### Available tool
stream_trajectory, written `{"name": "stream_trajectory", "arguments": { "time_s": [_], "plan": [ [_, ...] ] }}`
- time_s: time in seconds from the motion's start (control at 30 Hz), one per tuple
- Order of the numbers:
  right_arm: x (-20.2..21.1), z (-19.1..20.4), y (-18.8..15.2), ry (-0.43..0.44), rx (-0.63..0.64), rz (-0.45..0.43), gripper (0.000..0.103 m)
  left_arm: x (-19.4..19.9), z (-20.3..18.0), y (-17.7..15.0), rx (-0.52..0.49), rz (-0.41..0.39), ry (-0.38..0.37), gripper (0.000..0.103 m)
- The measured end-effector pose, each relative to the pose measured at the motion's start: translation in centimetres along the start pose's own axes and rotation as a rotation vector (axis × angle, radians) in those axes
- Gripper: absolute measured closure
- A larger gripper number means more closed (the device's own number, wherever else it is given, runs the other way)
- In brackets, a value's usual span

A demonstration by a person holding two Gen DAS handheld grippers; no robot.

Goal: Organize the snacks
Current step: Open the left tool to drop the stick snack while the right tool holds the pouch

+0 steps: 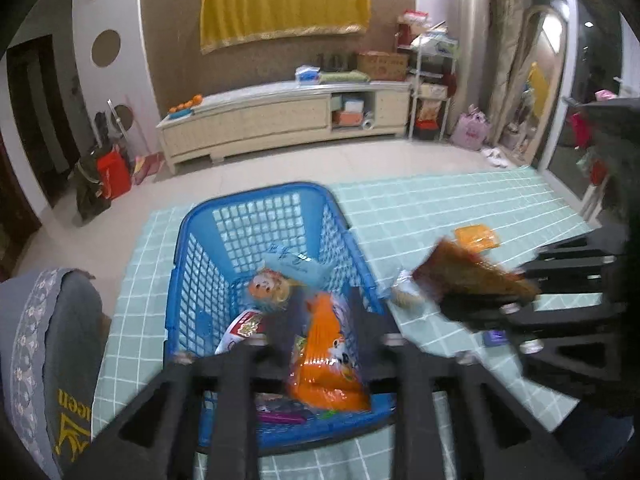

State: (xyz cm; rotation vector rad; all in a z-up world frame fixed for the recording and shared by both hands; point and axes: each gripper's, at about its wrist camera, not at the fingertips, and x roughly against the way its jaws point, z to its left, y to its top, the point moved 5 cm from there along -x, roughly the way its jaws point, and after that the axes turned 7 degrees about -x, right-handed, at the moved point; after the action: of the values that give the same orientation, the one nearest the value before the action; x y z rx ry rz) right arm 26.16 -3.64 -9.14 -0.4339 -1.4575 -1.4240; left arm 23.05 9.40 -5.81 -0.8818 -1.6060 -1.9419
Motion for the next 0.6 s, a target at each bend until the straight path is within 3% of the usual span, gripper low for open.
{"name": "stream_trajectory", "arguments": {
  "time_s": [0.07, 0.33, 0.6],
  "plan": [
    [0.2, -0.7, -0.2, -0.011, -0.017, 0.003, 0.093, -0.4, 0.1, -0.3, 0.02, 0.005, -0.031, 0.039],
    [2.3, -0.8, -0.3, -0.029, -0.023, -0.016, 0.093, 1.8, 0.9, -1.3, 0.065, 0.003, -0.037, 0.039],
    [4.1, 1.9, 0.3, -0.026, 0.026, -0.046, 0.093, 5.5, 2.6, -1.2, 0.075, -0.044, 0.017, 0.035]
  ]
}}
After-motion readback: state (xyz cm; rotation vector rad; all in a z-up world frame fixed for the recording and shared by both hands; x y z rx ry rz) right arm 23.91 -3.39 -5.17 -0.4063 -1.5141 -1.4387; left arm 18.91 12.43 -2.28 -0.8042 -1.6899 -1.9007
